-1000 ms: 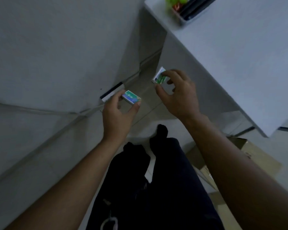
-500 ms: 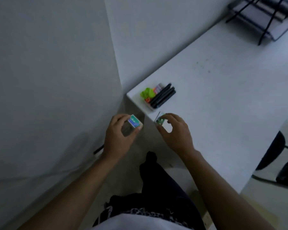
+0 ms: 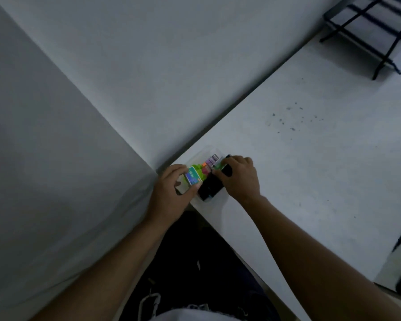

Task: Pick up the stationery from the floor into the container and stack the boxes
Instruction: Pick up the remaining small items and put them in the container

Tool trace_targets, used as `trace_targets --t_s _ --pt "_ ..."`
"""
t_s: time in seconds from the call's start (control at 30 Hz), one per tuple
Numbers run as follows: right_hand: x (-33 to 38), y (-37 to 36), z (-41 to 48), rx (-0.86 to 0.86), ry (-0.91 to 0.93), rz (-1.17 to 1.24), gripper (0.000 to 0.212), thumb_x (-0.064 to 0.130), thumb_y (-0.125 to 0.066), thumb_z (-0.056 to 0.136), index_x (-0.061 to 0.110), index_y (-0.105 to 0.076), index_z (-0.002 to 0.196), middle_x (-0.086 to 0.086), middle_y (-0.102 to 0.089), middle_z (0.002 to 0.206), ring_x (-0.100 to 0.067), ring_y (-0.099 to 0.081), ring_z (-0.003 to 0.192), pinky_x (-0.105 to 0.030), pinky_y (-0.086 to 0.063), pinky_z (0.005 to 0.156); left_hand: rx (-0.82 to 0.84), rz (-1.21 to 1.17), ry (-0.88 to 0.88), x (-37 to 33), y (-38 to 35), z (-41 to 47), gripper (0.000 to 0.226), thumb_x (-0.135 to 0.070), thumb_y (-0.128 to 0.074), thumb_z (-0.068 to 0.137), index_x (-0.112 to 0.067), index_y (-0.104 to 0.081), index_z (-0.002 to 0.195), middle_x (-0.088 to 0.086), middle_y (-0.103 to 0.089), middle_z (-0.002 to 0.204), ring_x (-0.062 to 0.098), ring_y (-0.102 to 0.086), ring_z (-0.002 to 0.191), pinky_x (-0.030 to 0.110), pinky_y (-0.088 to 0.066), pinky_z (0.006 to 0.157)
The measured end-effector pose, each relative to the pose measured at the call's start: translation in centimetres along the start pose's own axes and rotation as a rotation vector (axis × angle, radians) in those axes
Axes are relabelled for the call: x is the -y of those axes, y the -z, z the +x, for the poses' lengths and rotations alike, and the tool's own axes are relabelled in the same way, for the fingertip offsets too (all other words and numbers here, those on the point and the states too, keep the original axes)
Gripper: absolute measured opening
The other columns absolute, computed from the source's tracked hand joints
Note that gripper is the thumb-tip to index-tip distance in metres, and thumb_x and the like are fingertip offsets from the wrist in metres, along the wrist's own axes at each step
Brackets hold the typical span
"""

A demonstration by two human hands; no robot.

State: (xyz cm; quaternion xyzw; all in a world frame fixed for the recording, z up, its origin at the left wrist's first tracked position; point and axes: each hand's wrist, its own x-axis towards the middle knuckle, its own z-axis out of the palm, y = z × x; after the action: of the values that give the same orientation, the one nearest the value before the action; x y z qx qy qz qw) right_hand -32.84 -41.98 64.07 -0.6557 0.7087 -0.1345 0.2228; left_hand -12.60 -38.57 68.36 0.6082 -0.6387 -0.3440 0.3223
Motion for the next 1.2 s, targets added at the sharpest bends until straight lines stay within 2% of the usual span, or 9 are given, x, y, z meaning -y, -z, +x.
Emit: trace_targets --t_s 0.17,0.27,0.33,0.43,0.53,0.7,0.93,1.07,1.2 --pt "1.3 -1.3 1.7 -0.073 0.002 -0.085 0.042 0.053 -0.059 0.083 0.024 -0.061 0.112 0.002 -0.059 0.119 -0.021 -0.043 0.109 -0.036 -0.036 0.086 0.072 -0.025 -0.027 -0.1 0.2 3.8 0.038 -0.021 -0.077 0.077 -0.008 -0.065 0.110 -0.002 -0.059 0.120 0.005 -0.057 0.104 0.018 -0.052 0.082" --pt "1.6 -1.8 2.2 -0.024 -0.006 -0.128 0.045 0.055 -0.057 0.084 0.024 -0.059 0.116 0.002 -0.056 0.122 -0.022 -0.041 0.112 -0.038 -0.035 0.089 0.088 -0.016 -0.040 0.2 0.4 6.2 0.037 -0.024 -0.076 0.078 -0.008 -0.065 0.109 0.000 -0.059 0.118 0.010 -0.059 0.105 0.025 -0.055 0.082" --pt "1.5 -2.0 2.1 0.000 0.000 -0.151 0.045 0.056 -0.054 0.084 0.023 -0.061 0.113 0.002 -0.056 0.121 -0.023 -0.041 0.112 -0.039 -0.036 0.089 0.103 -0.013 -0.022 0.5 0.4 7.3 0.038 -0.026 -0.076 0.078 -0.009 -0.065 0.110 0.000 -0.060 0.118 0.010 -0.059 0.104 0.023 -0.054 0.083" --pt "1.4 -1.9 1.8 -0.036 -0.012 -0.149 0.035 0.048 -0.052 0.087 0.020 -0.062 0.106 -0.001 -0.059 0.116 -0.023 -0.044 0.109 -0.038 -0.036 0.086 0.121 0.001 -0.017 1.0 0.2 8.8 0.039 -0.029 -0.076 0.078 -0.011 -0.065 0.111 -0.003 -0.060 0.118 0.002 -0.057 0.100 0.009 -0.049 0.080" --pt "1.7 -1.7 1.9 -0.033 -0.049 -0.116 0.034 0.040 -0.056 0.087 0.020 -0.059 0.113 -0.001 -0.058 0.120 -0.024 -0.043 0.112 -0.038 -0.036 0.088 0.155 0.015 -0.013 1.2 -0.3 9.9 0.039 -0.030 -0.076 0.078 -0.012 -0.065 0.111 -0.004 -0.060 0.118 0.002 -0.057 0.099 0.007 -0.048 0.079" --pt "2.0 -1.0 2.5 0.057 -0.051 -0.111 0.037 0.040 -0.054 0.087 0.022 -0.057 0.120 0.001 -0.058 0.121 -0.023 -0.041 0.114 -0.037 -0.033 0.088 0.260 0.033 -0.015 1.4 -1.5 11.0 0.039 -0.027 -0.075 0.079 -0.012 -0.063 0.114 0.000 -0.057 0.124 0.014 -0.059 0.107 0.025 -0.053 0.089" --pt "1.7 -0.2 2.2 -0.014 -0.146 0.040 0.027 0.024 -0.053 0.089 0.020 -0.060 0.115 -0.001 -0.059 0.117 -0.023 -0.044 0.110 -0.037 -0.033 0.088 0.434 0.130 -0.113 1.5 -2.6 11.7 0.045 -0.020 -0.074 0.081 -0.007 -0.060 0.122 0.003 -0.052 0.133 0.017 -0.054 0.117 0.032 -0.050 0.098" --pt "1.7 0.2 2.2 -0.059 -0.217 0.135 0.026 0.021 -0.053 0.090 0.019 -0.061 0.114 -0.002 -0.061 0.115 -0.024 -0.047 0.108 -0.036 -0.034 0.086 0.541 0.192 -0.192 1.3 -3.0 12.1 0.047 -0.008 -0.069 0.084 -0.004 -0.055 0.128 0.005 -0.048 0.138 0.018 -0.051 0.124 0.027 -0.044 0.104" --pt "1.8 0.4 2.3 -0.042 -0.233 0.182 0.025 0.023 -0.052 0.090 0.019 -0.060 0.113 -0.002 -0.063 0.113 -0.023 -0.048 0.107 -0.035 -0.033 0.087 0.542 0.199 -0.241 0.8 -3.5 12.5 0.044 0.001 -0.062 0.086 -0.002 -0.053 0.129 0.008 -0.049 0.136 0.019 -0.053 0.121 0.030 -0.044 0.105"
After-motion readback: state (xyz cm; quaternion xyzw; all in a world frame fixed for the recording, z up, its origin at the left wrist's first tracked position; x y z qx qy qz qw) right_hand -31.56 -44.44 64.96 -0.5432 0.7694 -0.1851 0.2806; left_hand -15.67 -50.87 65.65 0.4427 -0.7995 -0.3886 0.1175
